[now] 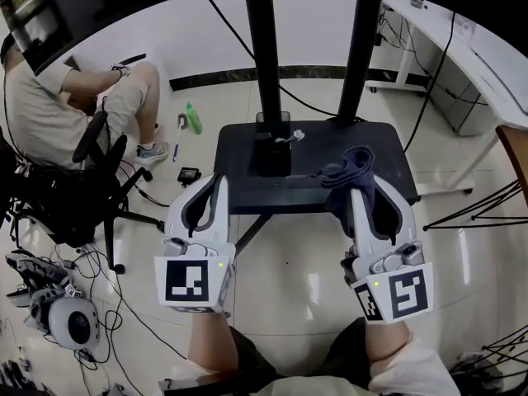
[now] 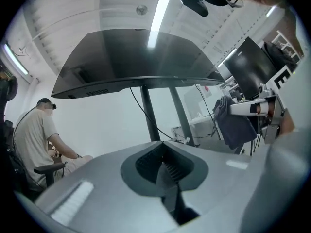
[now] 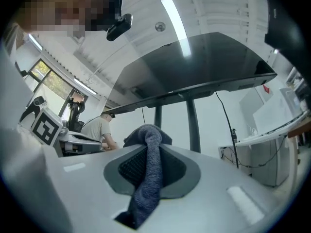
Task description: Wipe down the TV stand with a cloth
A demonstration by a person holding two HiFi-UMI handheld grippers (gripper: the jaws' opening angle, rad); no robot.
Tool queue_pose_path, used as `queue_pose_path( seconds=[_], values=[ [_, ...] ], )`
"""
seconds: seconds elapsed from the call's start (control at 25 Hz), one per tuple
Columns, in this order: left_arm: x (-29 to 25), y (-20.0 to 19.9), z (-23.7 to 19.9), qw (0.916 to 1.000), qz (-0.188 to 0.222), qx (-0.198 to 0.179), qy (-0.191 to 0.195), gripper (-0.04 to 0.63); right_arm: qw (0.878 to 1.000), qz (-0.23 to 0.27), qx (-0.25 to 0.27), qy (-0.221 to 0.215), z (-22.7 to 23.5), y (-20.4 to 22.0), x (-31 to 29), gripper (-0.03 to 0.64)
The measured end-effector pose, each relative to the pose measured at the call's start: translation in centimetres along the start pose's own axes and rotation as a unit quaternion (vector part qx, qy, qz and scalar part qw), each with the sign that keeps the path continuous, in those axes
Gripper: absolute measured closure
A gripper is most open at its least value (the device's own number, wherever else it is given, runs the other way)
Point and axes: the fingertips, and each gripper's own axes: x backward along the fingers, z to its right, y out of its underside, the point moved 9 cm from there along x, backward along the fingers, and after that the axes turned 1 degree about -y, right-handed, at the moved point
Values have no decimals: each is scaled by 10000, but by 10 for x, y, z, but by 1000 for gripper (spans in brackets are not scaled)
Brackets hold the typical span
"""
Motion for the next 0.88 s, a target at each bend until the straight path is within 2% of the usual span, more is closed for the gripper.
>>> queue_pose_path(
  seconds=[0.12, 0.2, 0.36, 0.44, 0.48, 0.56, 0.68, 0.72, 0.8, 0.88],
  values=[
    [27, 32, -8, 9997, 170, 143, -53, 529, 10000, -68, 29, -29, -31, 22, 15, 561],
    [34, 38, -11, 9994, 251, 220, -33, 529, 9997, -219, -95, -61, -39, 34, 12, 561],
    [36, 34, -22, 9944, 977, 376, -122, 529, 9969, -467, -419, -476, -35, 23, -59, 561],
    [42, 35, -24, 9970, 661, 393, -69, 529, 9934, -397, -666, -841, -31, 11, -119, 561],
    [45, 36, -24, 9983, 451, 374, -17, 529, 9933, -414, -611, -889, -29, 3, -148, 561],
    [48, 38, -22, 9988, 322, 354, 66, 529, 9950, -614, -308, -728, -23, -16, -197, 561],
    [52, 44, -27, 9984, 356, 435, 53, 529, 9948, -734, -213, -676, -14, -42, -248, 561],
    [52, 44, -31, 9979, 466, 453, 12, 529, 9944, -774, -158, -707, -14, -51, -260, 561],
    [47, 43, -37, 9937, 1044, 407, -80, 529, 9924, -954, -56, -780, -12, -57, -274, 561],
    [42, 41, -37, 9892, 1426, 329, -113, 529, 9885, -1241, -53, -866, -7, -29, -279, 561]
  ],
)
